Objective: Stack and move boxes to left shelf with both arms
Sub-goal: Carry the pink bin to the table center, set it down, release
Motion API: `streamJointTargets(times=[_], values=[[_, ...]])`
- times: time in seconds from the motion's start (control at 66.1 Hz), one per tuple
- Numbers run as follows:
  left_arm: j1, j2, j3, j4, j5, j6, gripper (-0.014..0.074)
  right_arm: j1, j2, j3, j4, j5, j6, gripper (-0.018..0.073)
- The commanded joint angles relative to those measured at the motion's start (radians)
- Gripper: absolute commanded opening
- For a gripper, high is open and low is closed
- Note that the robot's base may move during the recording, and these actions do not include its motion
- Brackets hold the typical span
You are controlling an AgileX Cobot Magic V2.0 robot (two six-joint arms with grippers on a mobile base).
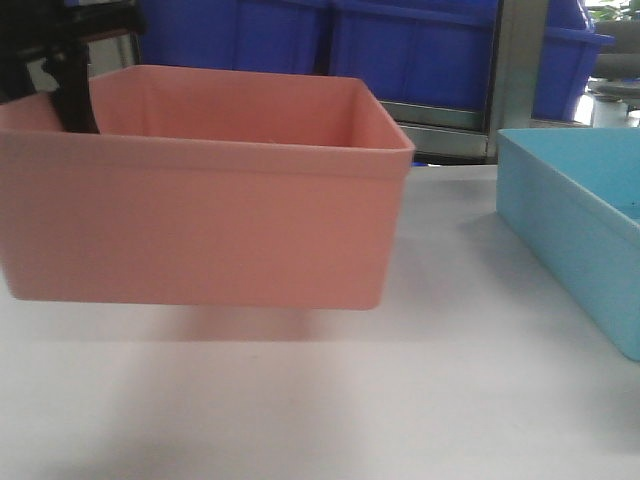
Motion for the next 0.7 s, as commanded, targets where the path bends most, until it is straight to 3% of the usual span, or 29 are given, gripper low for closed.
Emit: streamJointTargets(times=[0.0, 0.302, 0.68], values=[[-0.038, -0.048, 0.015, -0.026, -0.134, -0.054, -0.0003, -0.005, -0.020, -0.018, -0.002, -0.090, -0.009, 0.0056], [-0.105, 0.060, 0.057, -0.021, -0.186, -0.048, -0.0003, -0.005, -0.020, -0.018, -0.002, -0.090, -0.009, 0.0056], [-0.111, 0.114, 0.057, -0.017, -0.186, -0.046, 0.0002, -0.005, -0.020, -0.018, -0.002, -0.090, -0.009, 0.0056]])
